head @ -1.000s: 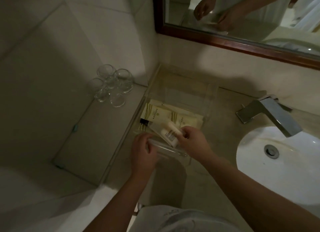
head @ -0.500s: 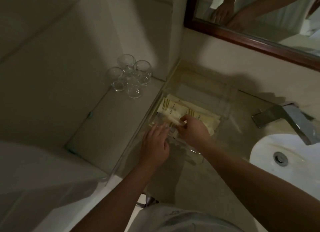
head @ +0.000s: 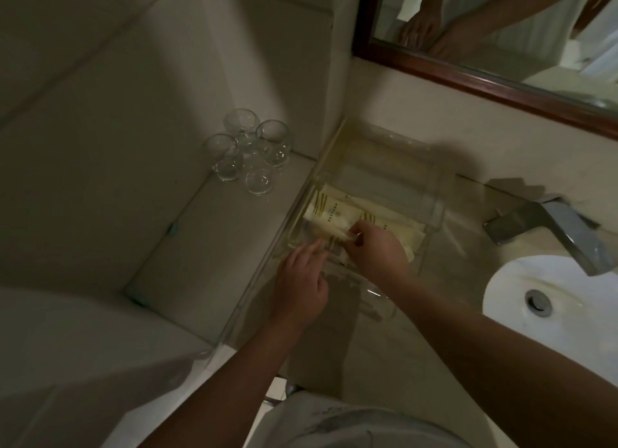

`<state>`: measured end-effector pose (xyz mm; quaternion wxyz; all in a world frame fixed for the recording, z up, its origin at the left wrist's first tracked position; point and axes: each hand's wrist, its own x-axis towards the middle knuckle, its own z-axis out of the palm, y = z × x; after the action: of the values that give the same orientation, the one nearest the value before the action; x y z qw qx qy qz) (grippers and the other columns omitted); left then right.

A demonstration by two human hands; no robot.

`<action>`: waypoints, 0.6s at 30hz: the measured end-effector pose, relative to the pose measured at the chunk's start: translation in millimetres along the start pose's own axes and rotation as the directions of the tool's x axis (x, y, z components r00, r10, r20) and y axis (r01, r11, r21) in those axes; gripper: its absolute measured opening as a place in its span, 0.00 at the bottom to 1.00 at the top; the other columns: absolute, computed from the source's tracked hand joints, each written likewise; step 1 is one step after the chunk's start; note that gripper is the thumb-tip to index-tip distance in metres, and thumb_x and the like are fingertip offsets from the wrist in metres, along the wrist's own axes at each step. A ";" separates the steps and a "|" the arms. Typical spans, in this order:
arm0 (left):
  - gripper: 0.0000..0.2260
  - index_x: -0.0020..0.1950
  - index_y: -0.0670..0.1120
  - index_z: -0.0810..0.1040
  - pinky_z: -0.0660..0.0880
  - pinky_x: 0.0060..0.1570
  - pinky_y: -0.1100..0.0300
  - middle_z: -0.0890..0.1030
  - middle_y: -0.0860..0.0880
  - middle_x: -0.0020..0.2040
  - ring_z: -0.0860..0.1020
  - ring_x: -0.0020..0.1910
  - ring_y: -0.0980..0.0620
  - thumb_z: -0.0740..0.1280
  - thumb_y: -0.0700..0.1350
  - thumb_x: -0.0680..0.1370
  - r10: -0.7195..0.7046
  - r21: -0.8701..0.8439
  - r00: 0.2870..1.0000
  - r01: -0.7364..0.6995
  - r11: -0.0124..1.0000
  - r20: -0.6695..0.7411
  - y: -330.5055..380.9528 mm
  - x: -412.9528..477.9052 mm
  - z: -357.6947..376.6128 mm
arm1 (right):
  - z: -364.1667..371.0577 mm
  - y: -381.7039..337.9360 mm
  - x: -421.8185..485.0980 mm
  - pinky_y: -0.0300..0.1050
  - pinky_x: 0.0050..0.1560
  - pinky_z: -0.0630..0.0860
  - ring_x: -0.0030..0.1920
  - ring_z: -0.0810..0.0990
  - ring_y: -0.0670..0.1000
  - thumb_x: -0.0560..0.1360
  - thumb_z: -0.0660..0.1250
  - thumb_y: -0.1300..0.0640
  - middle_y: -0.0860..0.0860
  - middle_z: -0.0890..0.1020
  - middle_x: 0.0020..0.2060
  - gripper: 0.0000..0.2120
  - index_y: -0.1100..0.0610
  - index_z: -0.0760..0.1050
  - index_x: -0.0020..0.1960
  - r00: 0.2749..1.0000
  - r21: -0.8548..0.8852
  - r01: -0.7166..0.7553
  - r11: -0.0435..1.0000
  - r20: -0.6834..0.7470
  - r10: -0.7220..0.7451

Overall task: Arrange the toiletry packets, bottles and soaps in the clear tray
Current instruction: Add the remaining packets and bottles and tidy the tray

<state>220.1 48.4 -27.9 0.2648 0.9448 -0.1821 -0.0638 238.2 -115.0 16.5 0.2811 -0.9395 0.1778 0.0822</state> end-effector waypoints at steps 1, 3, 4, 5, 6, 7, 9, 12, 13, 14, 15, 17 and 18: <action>0.22 0.66 0.48 0.74 0.66 0.67 0.47 0.72 0.49 0.70 0.67 0.69 0.47 0.60 0.40 0.72 0.001 -0.001 1.000 -0.001 1.000 -0.001 0.0 -0.5 0.2 | 0.3 0.5 -0.1 0.35 0.29 0.63 0.36 0.74 0.47 0.77 0.67 0.50 0.46 0.78 0.38 0.10 0.52 0.78 0.56 1.000 0.023 0.004 1.000 0.009 -0.004; 0.21 0.65 0.48 0.75 0.67 0.67 0.48 0.72 0.49 0.69 0.68 0.68 0.48 0.60 0.40 0.72 -0.002 -0.015 1.000 0.002 1.000 -0.020 0.1 -1.6 -0.8 | 1.2 2.7 -0.1 0.35 0.29 0.64 0.34 0.74 0.45 0.76 0.69 0.51 0.45 0.78 0.38 0.09 0.53 0.78 0.54 0.999 0.071 0.030 0.997 0.032 -0.032; 0.21 0.64 0.48 0.75 0.68 0.66 0.48 0.73 0.49 0.68 0.69 0.68 0.48 0.59 0.40 0.72 -0.006 -0.023 0.999 0.005 1.000 -0.039 0.5 -2.2 -1.8 | 1.4 4.2 0.3 0.36 0.29 0.64 0.33 0.74 0.43 0.76 0.69 0.51 0.45 0.78 0.37 0.07 0.52 0.78 0.52 0.998 0.106 0.035 0.994 0.045 -0.040; 0.20 0.63 0.48 0.76 0.68 0.66 0.48 0.74 0.48 0.67 0.69 0.67 0.48 0.58 0.41 0.72 -0.005 -0.030 0.998 0.004 1.000 -0.061 0.4 -2.6 -2.6 | 1.0 5.6 0.9 0.36 0.29 0.65 0.33 0.74 0.42 0.76 0.69 0.51 0.45 0.78 0.36 0.05 0.52 0.78 0.49 0.998 0.151 0.022 0.988 0.062 -0.032; 0.20 0.62 0.48 0.76 0.69 0.65 0.48 0.75 0.48 0.66 0.70 0.66 0.48 0.56 0.42 0.72 -0.001 -0.038 0.996 -0.002 0.999 -0.085 0.7 -2.5 -4.0 | -0.5 6.6 1.3 0.36 0.29 0.65 0.32 0.74 0.41 0.76 0.70 0.52 0.45 0.78 0.35 0.04 0.51 0.77 0.45 0.997 0.202 -0.002 0.979 0.071 -0.012; 0.20 0.61 0.48 0.77 0.69 0.64 0.49 0.75 0.48 0.65 0.71 0.65 0.47 0.55 0.42 0.71 0.004 -0.048 0.994 -0.010 0.999 -0.110 1.6 -1.5 -5.4 | -1.9 9.1 2.3 0.36 0.29 0.66 0.32 0.74 0.42 0.76 0.70 0.52 0.45 0.78 0.33 0.04 0.51 0.77 0.43 0.997 0.258 -0.042 0.965 0.073 0.024; 0.20 0.60 0.47 0.77 0.70 0.63 0.50 0.75 0.47 0.64 0.72 0.64 0.47 0.56 0.41 0.71 0.010 -0.065 0.989 -0.020 0.998 -0.150 4.5 2.4 -7.0 | -7.2 15.9 4.5 0.38 0.31 0.71 0.33 0.78 0.46 0.76 0.69 0.55 0.46 0.80 0.34 0.03 0.52 0.79 0.44 0.984 0.420 -0.175 0.891 0.099 0.146; 0.20 0.61 0.47 0.77 0.70 0.64 0.50 0.75 0.48 0.65 0.71 0.65 0.48 0.60 0.38 0.71 0.021 -0.057 0.985 -0.032 0.998 -0.171 12.2 12.1 -8.9 | -20.6 25.3 9.5 0.40 0.33 0.76 0.39 0.81 0.48 0.77 0.67 0.58 0.50 0.82 0.41 0.04 0.56 0.79 0.50 0.936 0.562 -0.349 0.750 0.164 0.312; 0.20 0.61 0.47 0.77 0.70 0.64 0.50 0.75 0.48 0.65 0.71 0.66 0.49 0.59 0.38 0.71 0.028 -0.054 0.985 -0.037 0.998 -0.171 15.1 16.3 -9.6 | -24.8 28.5 12.6 0.39 0.32 0.74 0.39 0.80 0.47 0.77 0.67 0.58 0.50 0.81 0.42 0.06 0.57 0.79 0.53 0.926 0.563 -0.371 0.738 0.165 0.340; 0.21 0.62 0.47 0.76 0.69 0.65 0.49 0.75 0.48 0.66 0.70 0.66 0.49 0.58 0.39 0.71 0.038 -0.049 0.985 -0.047 0.998 -0.169 18.0 21.4 -10.2 | -29.1 30.3 15.8 0.37 0.30 0.72 0.38 0.79 0.47 0.77 0.67 0.58 0.50 0.81 0.42 0.07 0.57 0.79 0.54 0.918 0.560 -0.387 0.732 0.165 0.360; 0.21 0.62 0.47 0.76 0.69 0.65 0.49 0.74 0.48 0.66 0.69 0.68 0.48 0.58 0.39 0.71 0.052 -0.038 0.985 -0.059 0.998 -0.163 20.7 26.8 -10.7 | -32.1 32.3 19.8 0.36 0.27 0.70 0.36 0.78 0.46 0.78 0.66 0.58 0.50 0.80 0.41 0.07 0.55 0.79 0.54 0.911 0.550 -0.406 0.730 0.179 0.372; 0.22 0.65 0.47 0.74 0.66 0.68 0.47 0.72 0.47 0.70 0.66 0.71 0.47 0.61 0.39 0.70 0.073 0.005 0.989 -0.073 0.997 -0.131 26.6 37.7 -12.3 | -35.0 30.6 27.2 0.36 0.22 0.67 0.30 0.74 0.47 0.78 0.66 0.57 0.50 0.79 0.36 0.06 0.54 0.79 0.53 0.891 0.513 -0.453 0.729 0.230 0.392; 0.23 0.67 0.47 0.73 0.63 0.69 0.47 0.70 0.47 0.71 0.64 0.72 0.46 0.62 0.41 0.70 0.078 0.025 0.991 -0.076 0.997 -0.105 29.2 42.3 -13.2 | -35.0 28.5 30.4 0.36 0.22 0.65 0.27 0.71 0.47 0.77 0.67 0.56 0.50 0.78 0.34 0.06 0.55 0.79 0.53 0.885 0.503 -0.465 0.728 0.243 0.397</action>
<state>253.0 15.5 -2.4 0.2664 0.9419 -0.2046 -0.0012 257.3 -165.5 23.5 0.5210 -0.7449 0.3902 0.1464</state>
